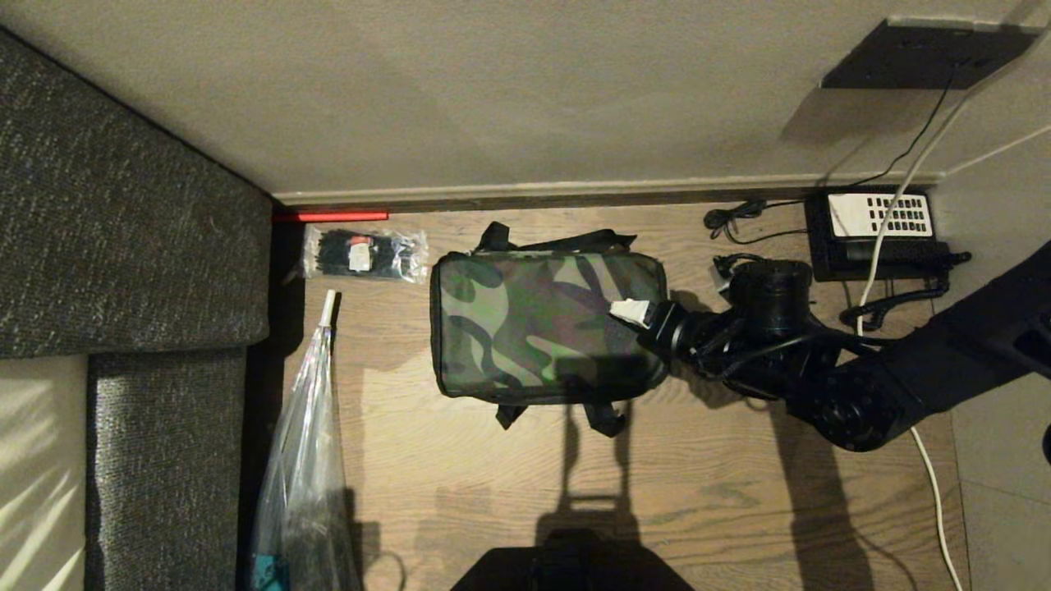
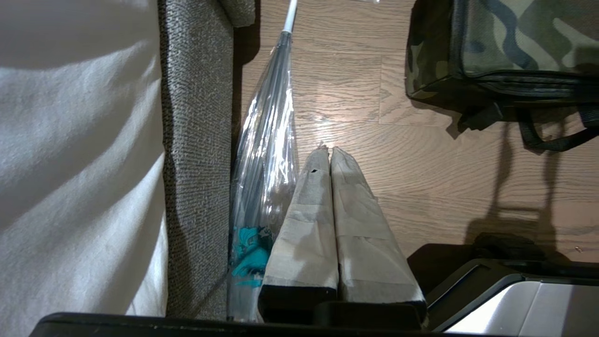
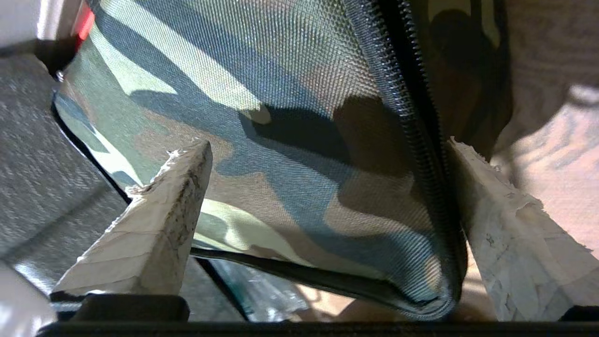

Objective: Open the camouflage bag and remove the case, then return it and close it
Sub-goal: Open the top of the storage box

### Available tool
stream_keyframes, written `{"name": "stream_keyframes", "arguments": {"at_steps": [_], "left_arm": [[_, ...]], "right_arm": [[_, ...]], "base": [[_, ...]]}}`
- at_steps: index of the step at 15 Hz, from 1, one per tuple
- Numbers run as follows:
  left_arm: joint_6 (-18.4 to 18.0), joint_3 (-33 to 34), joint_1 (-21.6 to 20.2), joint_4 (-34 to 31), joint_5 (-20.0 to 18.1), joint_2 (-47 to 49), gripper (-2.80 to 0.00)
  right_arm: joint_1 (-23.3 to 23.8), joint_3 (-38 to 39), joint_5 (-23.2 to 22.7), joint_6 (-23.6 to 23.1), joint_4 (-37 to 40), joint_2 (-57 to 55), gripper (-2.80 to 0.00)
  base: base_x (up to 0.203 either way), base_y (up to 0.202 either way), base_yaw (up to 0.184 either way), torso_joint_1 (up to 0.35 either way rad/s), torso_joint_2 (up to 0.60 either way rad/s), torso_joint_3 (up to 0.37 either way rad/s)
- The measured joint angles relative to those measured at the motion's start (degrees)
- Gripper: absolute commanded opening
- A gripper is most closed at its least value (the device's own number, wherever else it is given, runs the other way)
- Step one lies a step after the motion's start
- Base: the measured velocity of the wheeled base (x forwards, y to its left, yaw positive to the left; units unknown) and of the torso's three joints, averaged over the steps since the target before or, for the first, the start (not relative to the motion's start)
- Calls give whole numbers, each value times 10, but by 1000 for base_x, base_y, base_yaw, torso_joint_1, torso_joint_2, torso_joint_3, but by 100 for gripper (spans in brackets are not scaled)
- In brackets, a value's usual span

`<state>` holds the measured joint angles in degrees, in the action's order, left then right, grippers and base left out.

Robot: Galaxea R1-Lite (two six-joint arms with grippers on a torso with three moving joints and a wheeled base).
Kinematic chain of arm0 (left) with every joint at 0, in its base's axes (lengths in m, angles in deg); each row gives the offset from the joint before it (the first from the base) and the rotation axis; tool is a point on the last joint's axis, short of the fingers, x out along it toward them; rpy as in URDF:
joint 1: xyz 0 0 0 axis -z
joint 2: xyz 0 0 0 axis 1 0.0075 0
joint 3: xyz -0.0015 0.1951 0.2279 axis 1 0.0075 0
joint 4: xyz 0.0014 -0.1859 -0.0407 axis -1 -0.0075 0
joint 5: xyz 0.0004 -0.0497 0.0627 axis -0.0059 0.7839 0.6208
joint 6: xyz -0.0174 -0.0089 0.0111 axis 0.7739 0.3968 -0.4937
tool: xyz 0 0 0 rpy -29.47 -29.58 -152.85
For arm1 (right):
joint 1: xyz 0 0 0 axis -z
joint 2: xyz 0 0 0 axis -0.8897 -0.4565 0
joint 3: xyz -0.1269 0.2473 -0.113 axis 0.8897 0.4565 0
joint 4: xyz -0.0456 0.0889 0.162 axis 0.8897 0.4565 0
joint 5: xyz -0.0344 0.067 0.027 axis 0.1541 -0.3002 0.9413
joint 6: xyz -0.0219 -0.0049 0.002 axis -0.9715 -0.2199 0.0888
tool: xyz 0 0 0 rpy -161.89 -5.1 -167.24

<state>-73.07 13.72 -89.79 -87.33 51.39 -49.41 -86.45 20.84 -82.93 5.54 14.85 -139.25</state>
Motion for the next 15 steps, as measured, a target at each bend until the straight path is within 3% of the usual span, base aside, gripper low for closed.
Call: {"name": "stream_keyframes", "arguments": {"at_steps": [7, 12, 15], "left_arm": [[0, 0, 0, 0, 0, 0, -280], [0, 0, 0, 0, 0, 0, -280], [0, 0, 0, 0, 0, 0, -280]], "right_arm": [[-2, -22, -1, 56, 52, 52, 0], [-3, -76, -2, 145, 136, 85, 0], [-2, -132, -1, 173, 179, 93, 0]], "base": [[0, 0, 0, 0, 0, 0], [0, 0, 0, 0, 0, 0], [0, 0, 0, 0, 0, 0]]}}
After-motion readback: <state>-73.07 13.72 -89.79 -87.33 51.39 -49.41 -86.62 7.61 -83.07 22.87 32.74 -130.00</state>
